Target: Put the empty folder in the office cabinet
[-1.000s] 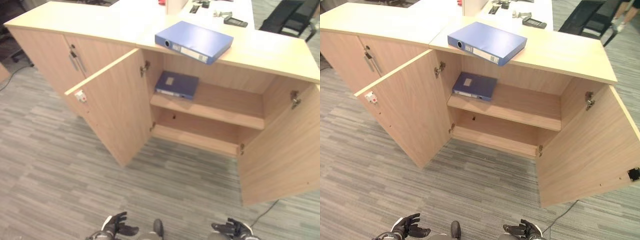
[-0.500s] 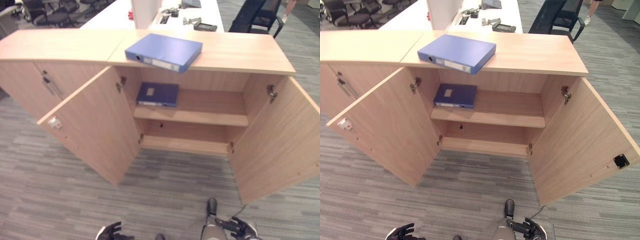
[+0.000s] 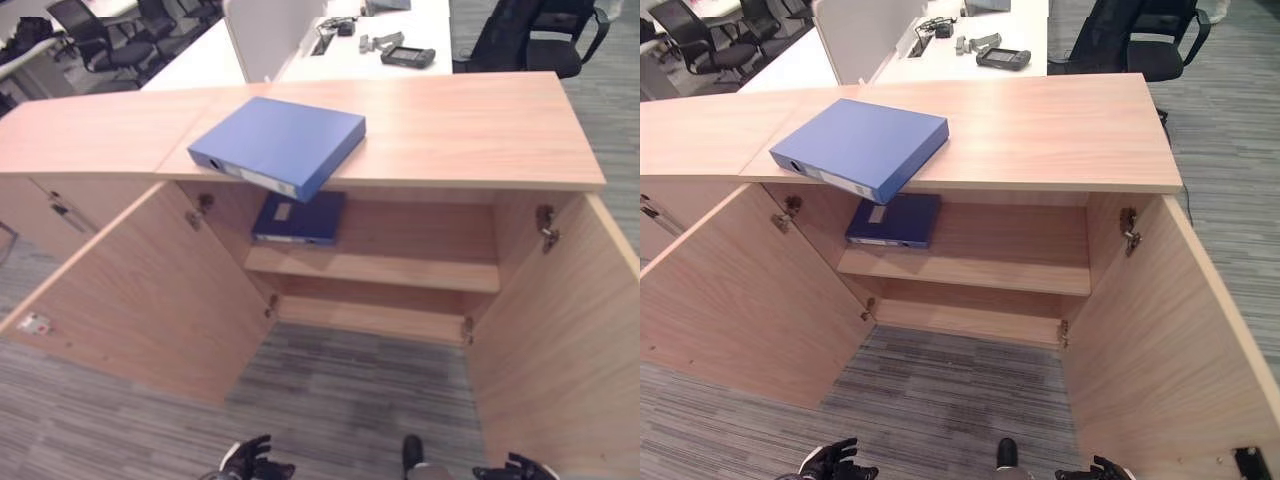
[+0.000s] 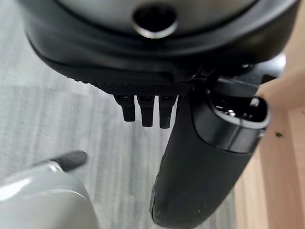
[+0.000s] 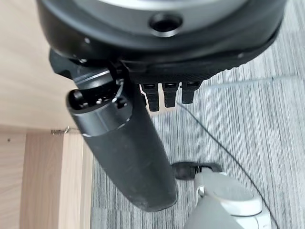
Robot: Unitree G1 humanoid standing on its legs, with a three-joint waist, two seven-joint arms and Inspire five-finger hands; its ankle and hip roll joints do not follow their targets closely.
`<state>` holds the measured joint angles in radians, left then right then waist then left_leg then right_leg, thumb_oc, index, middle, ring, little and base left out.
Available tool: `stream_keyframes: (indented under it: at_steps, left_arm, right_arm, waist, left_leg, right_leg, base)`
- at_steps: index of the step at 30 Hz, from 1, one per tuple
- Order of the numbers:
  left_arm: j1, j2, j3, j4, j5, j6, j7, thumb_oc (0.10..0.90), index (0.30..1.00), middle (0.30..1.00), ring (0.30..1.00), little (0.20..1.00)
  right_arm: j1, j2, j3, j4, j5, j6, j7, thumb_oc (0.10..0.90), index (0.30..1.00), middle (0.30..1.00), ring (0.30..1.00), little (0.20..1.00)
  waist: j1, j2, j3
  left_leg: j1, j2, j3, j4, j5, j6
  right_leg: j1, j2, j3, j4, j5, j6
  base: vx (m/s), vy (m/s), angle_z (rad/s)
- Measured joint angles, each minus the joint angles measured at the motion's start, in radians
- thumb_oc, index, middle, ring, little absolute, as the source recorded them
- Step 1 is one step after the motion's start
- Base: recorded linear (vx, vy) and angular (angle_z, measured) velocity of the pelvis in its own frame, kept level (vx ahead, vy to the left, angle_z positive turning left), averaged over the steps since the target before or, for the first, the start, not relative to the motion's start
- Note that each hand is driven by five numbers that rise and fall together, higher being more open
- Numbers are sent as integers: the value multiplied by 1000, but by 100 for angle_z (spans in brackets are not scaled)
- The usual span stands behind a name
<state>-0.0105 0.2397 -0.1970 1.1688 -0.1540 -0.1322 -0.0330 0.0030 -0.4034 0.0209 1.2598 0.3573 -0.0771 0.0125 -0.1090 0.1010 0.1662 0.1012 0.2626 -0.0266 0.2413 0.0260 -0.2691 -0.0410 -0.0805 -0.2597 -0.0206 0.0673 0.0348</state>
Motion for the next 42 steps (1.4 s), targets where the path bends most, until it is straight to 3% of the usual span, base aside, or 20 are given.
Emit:
stream_keyframes:
  at_steps: [3, 5, 6, 9, 13, 14, 15, 16, 18, 20, 21, 22, 24, 28, 30, 32, 37, 39, 41, 42]
  left_arm:
    - [-2, -3, -6, -49, -1, 2, -1, 800, 900, 900, 900, 900]
    - [-7, -1, -6, -63, -1, 2, -1, 800, 900, 900, 900, 900]
    - [-19, -1, -14, -81, 0, 0, -4, 800, 900, 900, 900, 900]
    - [-28, 0, -15, -98, 0, -1, -3, 800, 900, 900, 900, 900]
    - [-32, -1, -20, -89, 1, 0, -1, 800, 900, 900, 900, 900]
    - [-23, 0, -44, -77, 0, 2, 1, 800, 900, 900, 900, 900]
    - [-19, -2, -42, -77, -19, -3, 0, 800, 900, 900, 900, 900]
    - [-20, -5, -41, -80, -32, -8, 0, 800, 900, 900, 900, 900]
    - [-31, -14, -41, -72, -36, -21, 0, 800, 900, 900, 900, 900]
    - [-44, -14, -52, -52, -25, -17, 1, 800, 900, 900, 900, 900]
    - [-48, -10, -54, -43, -19, -18, 2, 800, 900, 900, 900, 900]
    - [-70, 15, -49, -40, 4, -19, 6, 800, 900, 900, 900, 900]
    - [-97, 33, -44, -25, 14, -12, 7, 800, 900, 900, 900, 900]
    - [-80, 67, -44, -22, 22, 1, 9, 800, 900, 900, 900, 900]
    - [-65, 77, -48, -19, 22, 2, 28, 800, 900, 900, 900, 900]
    - [-56, 97, -47, -16, 22, 4, 27, 800, 900, 900, 900, 900]
    - [-42, 99, -45, -11, 22, 3, 27, 800, 900, 900, 900, 900]
    - [-37, 99, -45, -5, 21, 3, 26, 800, 900, 900, 900, 900]
    - [-18, 100, -36, -5, 21, 3, 26, 800, 900, 900, 900, 900]
    - [-20, 100, -34, -5, 21, 2, 26, 800, 900, 900, 900, 900]
  right_arm:
    - [-12, -3, 2, -10, 1, 9, 4, 800, 900, 900, 900, 900]
    - [-16, 3, 10, -9, 1, 9, 4, 800, 900, 900, 900, 900]
    - [-26, 3, 35, -9, 5, 8, 1, 800, 900, 900, 900, 900]
    - [-47, 3, 32, -10, 18, 3, -3, 800, 900, 900, 900, 900]
    - [-55, 15, 44, -8, 18, -2, -10, 800, 900, 900, 900, 900]
    - [-61, 32, 45, -9, 18, -3, -10, 800, 900, 900, 900, 900]
    - [-59, 41, 55, -8, 16, -8, -13, 800, 900, 900, 900, 900]
    - [-50, 41, 65, -3, 13, -4, -9, 800, 900, 900, 900, 900]
    - [-53, 45, 78, -5, -1, -6, -3, 800, 900, 900, 900, 900]
    - [-31, 41, 83, -8, -3, -7, -1, 800, 900, 900, 900, 900]
    - [-23, 45, 84, -8, -4, -7, -1, 800, 900, 900, 900, 900]
    - [-18, 70, 73, -5, -5, -2, 5, 800, 900, 900, 900, 900]
    - [-11, 93, 71, -2, -5, 0, 5, 800, 900, 900, 900, 900]
    - [-11, 129, 63, 0, -4, 9, 9, 800, 900, 900, 900, 900]
    - [-22, 133, 66, -4, -4, 9, 11, 800, 900, 900, 900, 900]
    - [-37, 150, 69, -9, -4, 9, 10, 800, 900, 900, 900, 900]
    - [-72, 168, 83, -9, -5, 10, 9, 800, 900, 900, 900, 900]
    - [-76, 167, 93, -9, -7, 10, 7, 800, 900, 900, 900, 900]
    - [-75, 166, 112, -9, -38, 8, 5, 800, 900, 900, 900, 900]
    - [-71, 167, 131, -8, -40, 12, 8, 800, 900, 900, 900, 900]
  waist:
    - [7, -12, 26]
    - [13, -27, 45]
    - [24, -58, 68]
    - [28, -49, 77]
    - [59, -35, 86]
    - [73, -39, 106]
    - [90, -41, 108]
    - [114, -40, 109]
    - [138, -40, 112]
    - [122, -23, 103]
    - [110, -19, 97]
    - [111, -74, 97]
    - [105, -105, 95]
    - [112, -103, 89]
    - [113, -96, 73]
    - [115, -118, 58]
    - [118, -136, 35]
    - [131, -143, 26]
    - [141, -135, 26]
    - [137, -115, 29]
  left_leg:
    - [-47, -3, -38, 121, 103, -2]
    - [-67, -3, -26, 178, 150, 1]
    - [-107, -2, 30, 207, 143, 10]
    - [-153, -4, 56, 88, 132, 10]
    - [-170, -5, 42, -202, 127, 15]
    - [-218, -21, 18, -257, 164, 30]
    - [-244, -40, -36, -286, 179, 25]
    - [-239, -48, -81, -316, 183, 32]
    - [-246, -59, -97, -290, 192, 42]
    - [-238, -55, -78, -237, 218, 66]
    - [-219, -69, -60, -233, 145, 113]
    - [-203, -126, -36, -261, 142, 144]
    - [-191, -178, -22, -290, 143, 178]
    - [-126, -225, 11, -320, 121, 240]
    - [-117, -232, 25, -321, 97, 272]
    - [-117, -250, 48, -323, 91, 274]
    - [-113, -244, 100, -324, 77, 284]
    - [-101, -242, 152, -325, 76, 288]
    - [-83, -236, 188, -326, 60, 309]
    - [-85, -223, 178, -326, 58, 311]
  right_leg:
    - [29, 15, 8, 8, -38, -31]
    - [56, 11, 11, -5, -37, -55]
    - [97, -4, 4, -32, -28, -72]
    - [129, 6, -2, -59, -40, -86]
    - [148, 38, 11, -64, -66, -72]
    - [195, 50, 16, -71, -93, -66]
    - [211, 55, 48, -71, -115, -48]
    - [216, 55, 69, -65, -108, -58]
    - [249, 43, 118, -64, -111, -16]
    - [297, 31, 145, -65, -140, 32]
    - [306, 27, 165, -64, -155, 50]
    - [294, -39, 175, -47, -155, 51]
    - [284, -91, 185, -22, -146, 60]
    - [242, -147, 248, 105, -113, 111]
    - [195, -165, 278, 155, -139, 152]
    - [190, -174, 277, 113, -87, 163]
    - [146, -185, 274, 130, -54, 168]
    - [100, -193, 179, 190, -36, 163]
    - [83, -203, 28, 203, -4, 149]
    - [49, -136, 127, 231, -103, 165]
  base:
    - [247, -165, -8]
    - [228, -18, -1]
    - [191, 31, -4]
    - [310, 94, 8]
    - [315, 77, -6]
    - [543, 153, -31]
    - [509, 175, -54]
    - [264, 145, -72]
    - [230, 175, -85]
    - [251, 263, -46]
    - [267, 337, -25]
    - [125, 176, -3]
    - [133, 250, 7]
    - [80, 233, -12]
    - [35, 206, -19]
    - [19, 146, -21]
    - [-3, 150, -34]
    - [-70, 160, -60]
    - [11, 104, -65]
    - [39, -23, -18]
